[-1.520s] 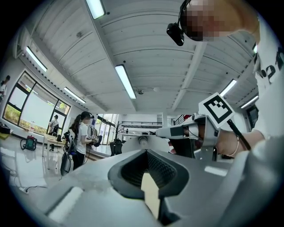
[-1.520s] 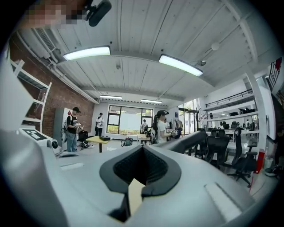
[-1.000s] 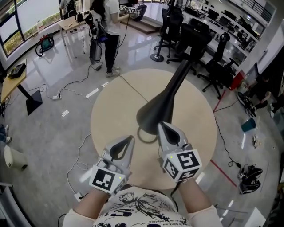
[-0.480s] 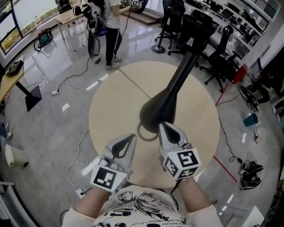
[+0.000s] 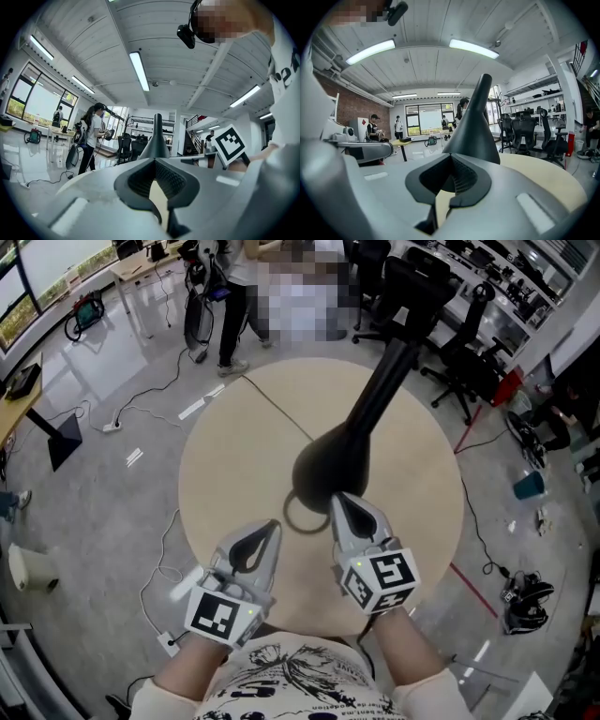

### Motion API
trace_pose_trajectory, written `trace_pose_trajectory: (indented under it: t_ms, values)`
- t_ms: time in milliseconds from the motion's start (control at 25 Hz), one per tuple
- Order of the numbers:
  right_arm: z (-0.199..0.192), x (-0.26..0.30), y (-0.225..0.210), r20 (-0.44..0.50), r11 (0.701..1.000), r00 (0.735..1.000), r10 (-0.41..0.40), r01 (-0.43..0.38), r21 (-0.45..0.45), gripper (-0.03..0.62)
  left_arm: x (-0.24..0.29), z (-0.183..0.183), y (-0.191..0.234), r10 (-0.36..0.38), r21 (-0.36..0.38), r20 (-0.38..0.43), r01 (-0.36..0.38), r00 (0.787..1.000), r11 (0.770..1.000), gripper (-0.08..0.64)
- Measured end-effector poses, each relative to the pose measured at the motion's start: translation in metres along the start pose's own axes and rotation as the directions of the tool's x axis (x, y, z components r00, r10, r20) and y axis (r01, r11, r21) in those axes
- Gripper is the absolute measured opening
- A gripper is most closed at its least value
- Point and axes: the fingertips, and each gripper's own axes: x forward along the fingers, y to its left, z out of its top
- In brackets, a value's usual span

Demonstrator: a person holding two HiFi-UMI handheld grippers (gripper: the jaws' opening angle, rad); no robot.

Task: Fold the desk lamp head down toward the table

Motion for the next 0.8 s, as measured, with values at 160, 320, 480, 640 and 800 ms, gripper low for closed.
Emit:
trace_pose_trajectory:
  t_ms: [160,320,480,640,800]
  values:
    - [0.001,0.0,0.004,-0.002,0.999,1.0,0.002,-0.002,-0.032,0.009,0.004,-0.006,-0.002,-0.002,-0.011,-0.014,0.002,1.0,1.0,0.006]
    - [0.0,-0.001,0.003,-0.013,1.0,1.0,0.008,-0.008,-0.02,0.009,0.009,-0.005,-0.006,0.001,-0.031,-0.012,-0.001,1.0,1.0,0.006]
    - [0.01,-0.006,0.004,0.035,0.999,0.999,0.026,-0.027,0.037,0.008,0.009,0.003,-0.014,-0.006,-0.029,0.01,0.006,1.0,1.0,0.006]
    - [0.041,-0.024,0.01,0.148,0.999,0.989,0.003,0.003,-0.038,0.008,0.008,0.019,-0.015,-0.017,-0.004,0.045,0.017,0.999,1.0,0.006]
    - [0.067,-0.046,0.014,0.212,0.992,0.976,-0.043,0.067,-0.108,0.008,0.009,0.037,-0.022,-0.029,0.031,0.088,0.026,0.996,0.999,0.006]
